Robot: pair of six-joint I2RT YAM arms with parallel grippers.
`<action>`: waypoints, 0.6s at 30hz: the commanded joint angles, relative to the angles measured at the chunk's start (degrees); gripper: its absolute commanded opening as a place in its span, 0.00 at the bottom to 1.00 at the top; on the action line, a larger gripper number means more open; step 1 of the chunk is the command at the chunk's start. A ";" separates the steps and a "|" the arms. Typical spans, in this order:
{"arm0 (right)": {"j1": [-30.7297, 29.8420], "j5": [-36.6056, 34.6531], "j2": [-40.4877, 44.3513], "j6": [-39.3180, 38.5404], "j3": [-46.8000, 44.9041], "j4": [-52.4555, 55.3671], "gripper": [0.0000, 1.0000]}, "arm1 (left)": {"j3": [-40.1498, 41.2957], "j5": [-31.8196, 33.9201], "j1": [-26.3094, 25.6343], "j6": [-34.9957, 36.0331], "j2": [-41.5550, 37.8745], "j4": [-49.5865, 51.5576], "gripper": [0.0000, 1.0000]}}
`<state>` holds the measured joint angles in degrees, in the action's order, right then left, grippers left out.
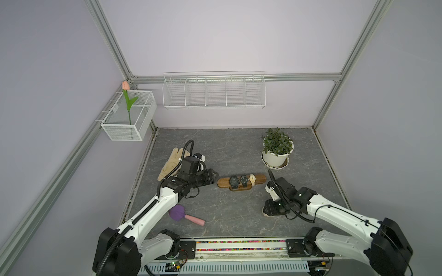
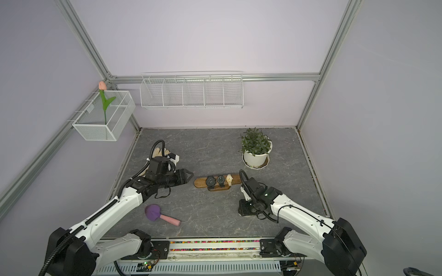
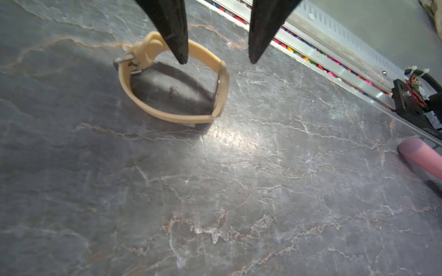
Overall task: Place watch on stand
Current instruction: Pick up the watch at the center of the board.
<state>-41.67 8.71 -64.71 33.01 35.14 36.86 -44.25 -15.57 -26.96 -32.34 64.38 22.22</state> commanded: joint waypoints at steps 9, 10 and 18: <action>-6.08 -4.21 2.95 2.78 1.03 2.07 0.41 | -1.35 -0.01 0.19 0.37 -2.16 -1.55 0.58; -6.93 -4.31 4.28 4.15 0.63 2.16 0.40 | -1.91 -1.18 0.24 1.72 -2.18 -1.73 0.57; -12.04 -2.54 7.58 13.98 -4.16 4.30 0.07 | -4.85 -2.49 -1.67 4.61 -2.69 -1.06 0.55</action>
<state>-52.27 5.85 -56.84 41.93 33.26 37.98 -47.16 -17.85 -27.57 -30.00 62.52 21.32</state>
